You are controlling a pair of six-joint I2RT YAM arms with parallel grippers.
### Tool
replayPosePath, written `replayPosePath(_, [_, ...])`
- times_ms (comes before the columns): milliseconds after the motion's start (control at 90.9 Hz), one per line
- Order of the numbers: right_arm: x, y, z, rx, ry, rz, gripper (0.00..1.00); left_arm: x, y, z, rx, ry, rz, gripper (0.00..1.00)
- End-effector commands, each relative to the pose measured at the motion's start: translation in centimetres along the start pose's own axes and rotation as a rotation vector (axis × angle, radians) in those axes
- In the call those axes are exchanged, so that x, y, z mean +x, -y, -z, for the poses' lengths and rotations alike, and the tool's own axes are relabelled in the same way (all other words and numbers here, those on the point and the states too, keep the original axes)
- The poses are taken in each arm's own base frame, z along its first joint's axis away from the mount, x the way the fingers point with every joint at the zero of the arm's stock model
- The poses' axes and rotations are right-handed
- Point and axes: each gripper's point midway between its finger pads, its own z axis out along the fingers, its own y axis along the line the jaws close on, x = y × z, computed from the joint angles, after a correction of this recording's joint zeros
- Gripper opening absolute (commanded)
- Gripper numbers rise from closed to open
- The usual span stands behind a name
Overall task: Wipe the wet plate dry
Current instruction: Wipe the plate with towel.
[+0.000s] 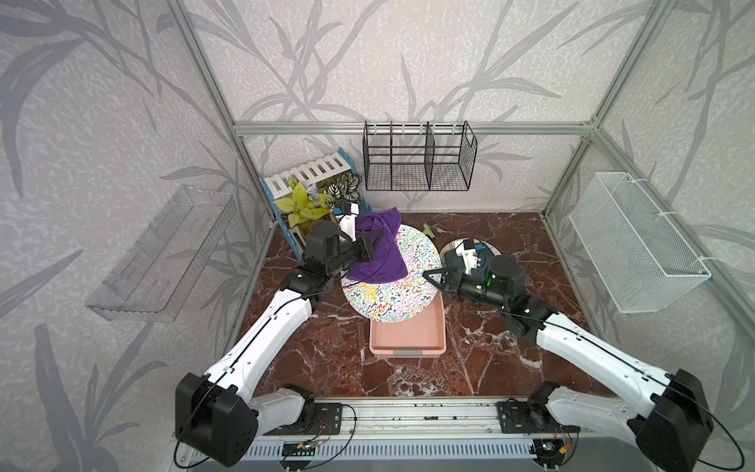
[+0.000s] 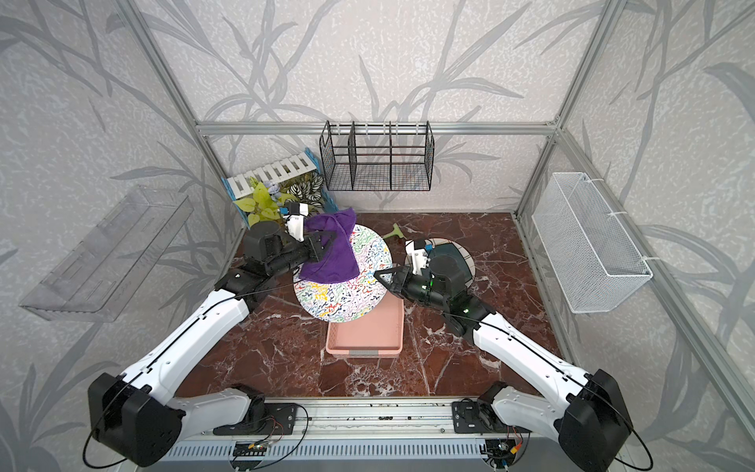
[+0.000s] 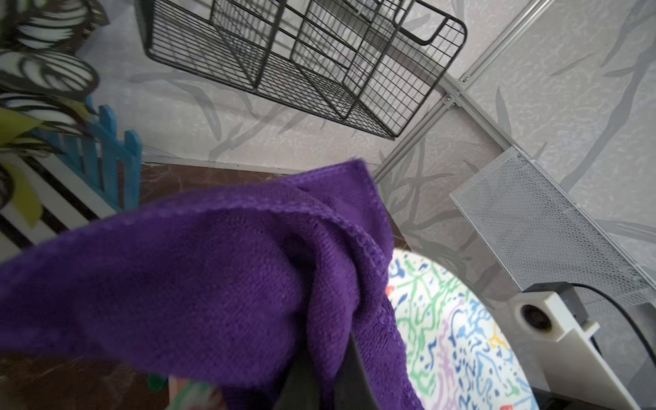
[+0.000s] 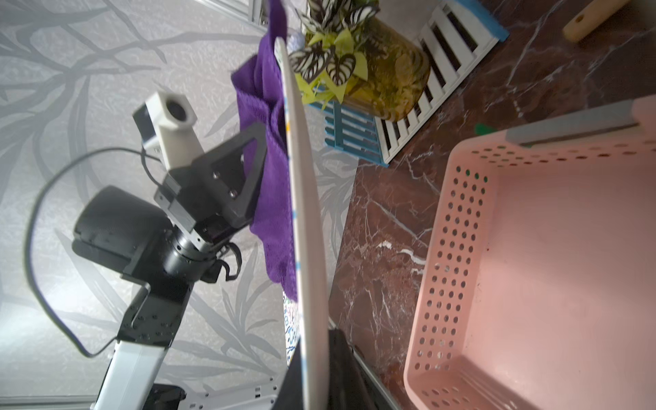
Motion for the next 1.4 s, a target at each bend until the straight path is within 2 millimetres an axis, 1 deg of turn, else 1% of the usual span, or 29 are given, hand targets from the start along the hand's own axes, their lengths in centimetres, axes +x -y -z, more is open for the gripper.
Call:
replayPosePath(0, [-2.5, -9.9, 2.2, -0.283, 0.101, 0.194, 0.0, 4.6, 4.9, -2.5, 0.151, -0.175, -0.095, 0.0])
replayPosePath(44, [-3.5, -9.9, 2.4, -0.279, 0.135, 0.184, 0.0, 6.0, 6.5, -3.1, 0.162, -0.214, -0.152, 0.0])
replayPosePath(77, [-4.5, -9.7, 2.7, -0.278, 0.162, 0.169, 0.0, 6.7, 7.2, -3.4, 0.167, -0.235, -0.172, 0.0])
replayPosePath(110, [-5.5, -9.4, 3.1, -0.278, 0.189, 0.145, 0.0, 7.3, 7.2, -3.5, 0.17, -0.257, -0.157, 0.0])
replayPosePath(143, [-6.6, -9.2, 3.8, -0.285, 0.222, 0.125, 0.0, 7.4, 6.9, -3.5, 0.171, -0.256, -0.122, 0.0])
replayPosePath(176, [-7.6, -8.9, 4.4, -0.288, 0.25, 0.11, 0.0, 7.1, 6.5, -3.2, 0.176, -0.236, -0.09, 0.0])
replayPosePath(220, [-8.9, -8.4, 5.8, -0.289, 0.293, 0.088, 0.0, 6.4, 5.4, -2.6, 0.175, -0.198, -0.034, 0.0])
replayPosePath(275, [-10.1, -7.9, 7.5, -0.294, 0.343, 0.064, 0.0, 4.8, 3.7, -1.3, 0.168, -0.126, 0.053, 0.0])
replayPosePath(308, [-10.8, -7.5, 8.4, -0.294, 0.369, 0.051, 0.0, 3.4, 2.7, -0.2, 0.171, -0.066, 0.102, 0.0])
replayPosePath(352, [-11.1, -7.4, 9.5, -0.298, 0.391, 0.044, 0.0, 1.9, 1.6, 1.3, 0.176, 0.0, 0.161, 0.0])
replayPosePath(418, [-11.4, -7.4, 11.0, -0.298, 0.423, 0.042, 0.0, -0.5, 0.9, 3.3, 0.202, 0.094, 0.228, 0.0])
replayPosePath(484, [-11.7, -7.5, 12.2, -0.306, 0.456, 0.038, 0.0, -2.8, 1.0, 5.2, 0.248, 0.177, 0.307, 0.0])
replayPosePath(539, [-12.0, -7.8, 13.1, -0.334, 0.484, 0.032, 0.0, -5.0, 2.0, 7.0, 0.342, 0.26, 0.396, 0.0])
replayPosePath(594, [-12.2, -9.0, 13.9, -0.4, 0.503, 0.036, 0.0, -7.1, 3.4, 8.9, 0.457, 0.337, 0.45, 0.0])
replayPosePath(682, [-12.3, -11.1, 14.6, -0.502, 0.504, 0.048, 0.0, -9.1, 4.7, 10.6, 0.613, 0.396, 0.591, 0.0])
replayPosePath(748, [-12.2, -11.7, 14.1, -0.523, 0.475, 0.05, 0.0, -10.5, 5.9, 12.0, 0.75, 0.442, 0.668, 0.0])
replayPosePath(847, [-11.5, -11.5, 12.6, -0.508, 0.436, 0.057, 0.0, -12.1, 7.2, 13.5, 0.906, 0.483, 0.76, 0.0])
replayPosePath(935, [-10.5, -11.9, 10.8, -0.533, 0.384, 0.06, 0.0, -12.7, 7.9, 13.2, 0.964, 0.486, 0.836, 0.0])
replayPosePath(1056, [-9.0, -12.9, 8.4, -0.575, 0.321, 0.067, 0.0, -12.8, 8.5, 12.3, 1.001, 0.48, 0.913, 0.0])
replayPosePath(1133, [-8.4, -13.4, 7.4, -0.59, 0.302, 0.073, 0.0, -12.6, 8.8, 11.7, 1.017, 0.463, 0.939, 0.0])
replayPosePath(1221, [-8.4, -13.2, 6.1, -0.576, 0.29, 0.069, 0.0, -12.3, 9.2, 11.4, 1.047, 0.464, 0.973, 0.0])
replayPosePath(1264, [-8.6, -13.0, 5.4, -0.57, 0.288, 0.058, 0.0, -12.1, 9.7, 11.5, 1.071, 0.458, 0.98, 0.0])
replayPosePath(1319, [-9.2, -12.8, 4.5, -0.565, 0.288, 0.042, 0.0, -12.0, 11.0, 11.6, 1.106, 0.438, 0.973, 0.0])
replayPosePath(1385, [-10.5, -13.3, 4.0, -0.578, 0.315, 0.03, 0.0, -11.6, 13.1, 11.7, 1.147, 0.406, 0.948, 0.0])
